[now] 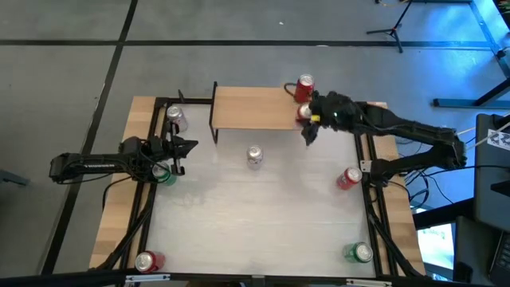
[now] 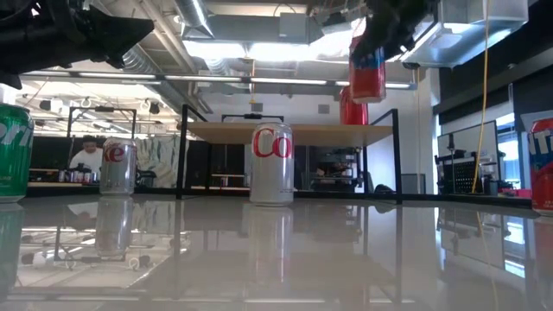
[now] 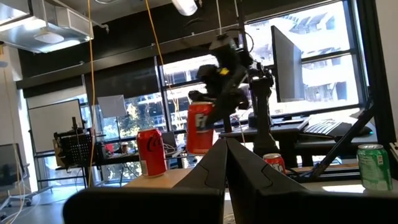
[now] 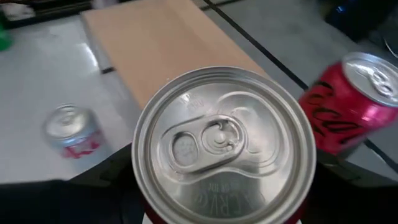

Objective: Place canned beverage on shelf
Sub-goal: Put the bottom orange soda can on the shelf

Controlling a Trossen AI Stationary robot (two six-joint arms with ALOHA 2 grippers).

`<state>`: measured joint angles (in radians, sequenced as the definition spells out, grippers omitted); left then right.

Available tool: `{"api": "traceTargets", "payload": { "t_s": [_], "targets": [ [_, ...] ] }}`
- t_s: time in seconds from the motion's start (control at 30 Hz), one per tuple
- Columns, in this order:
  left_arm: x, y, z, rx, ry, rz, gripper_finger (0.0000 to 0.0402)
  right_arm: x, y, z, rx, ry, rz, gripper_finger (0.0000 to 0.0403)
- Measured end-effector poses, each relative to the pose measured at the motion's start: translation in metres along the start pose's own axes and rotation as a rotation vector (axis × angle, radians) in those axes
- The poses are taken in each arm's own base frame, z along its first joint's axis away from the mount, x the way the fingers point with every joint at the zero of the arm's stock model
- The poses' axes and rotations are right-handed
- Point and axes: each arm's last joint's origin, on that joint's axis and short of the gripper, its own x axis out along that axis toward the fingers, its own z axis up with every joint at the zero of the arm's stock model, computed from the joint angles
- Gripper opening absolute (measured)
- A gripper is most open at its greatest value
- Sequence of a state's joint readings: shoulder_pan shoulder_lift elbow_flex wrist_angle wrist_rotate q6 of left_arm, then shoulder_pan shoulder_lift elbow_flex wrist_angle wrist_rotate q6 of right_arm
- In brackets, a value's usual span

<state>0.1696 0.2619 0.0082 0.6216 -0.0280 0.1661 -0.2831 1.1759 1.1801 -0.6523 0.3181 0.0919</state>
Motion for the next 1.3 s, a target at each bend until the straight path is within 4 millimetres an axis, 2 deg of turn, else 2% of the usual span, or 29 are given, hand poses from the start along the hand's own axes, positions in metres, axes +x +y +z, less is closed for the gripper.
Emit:
{"api": "traceTargets", "payload": {
  "t_s": [0.17,0.4,0.77,1.03,1.3],
  "targets": [
    [0.000,0.000,0.000,0.000,0.000,0.001,0.0004,0.018,-0.017,0.000,0.045,0.044,-0.013,0.0289],
    [0.000,0.000,0.000,0.000,0.000,0.001,0.0004,0.036,-0.023,0.001,0.067,0.017,0.072,0.0289],
    [0.000,0.000,0.000,-0.009,0.003,-0.003,0.0004,0.039,-0.027,-0.003,0.031,-0.004,0.065,0.0289],
    [0.000,0.000,0.000,-0.026,0.002,-0.004,0.0004,0.046,-0.040,-0.013,0.057,0.042,0.033,0.0289],
    [0.000,0.000,0.000,-0.026,0.001,-0.004,0.0004,0.053,-0.055,-0.018,0.103,0.017,0.050,0.0289]
  ]
}}
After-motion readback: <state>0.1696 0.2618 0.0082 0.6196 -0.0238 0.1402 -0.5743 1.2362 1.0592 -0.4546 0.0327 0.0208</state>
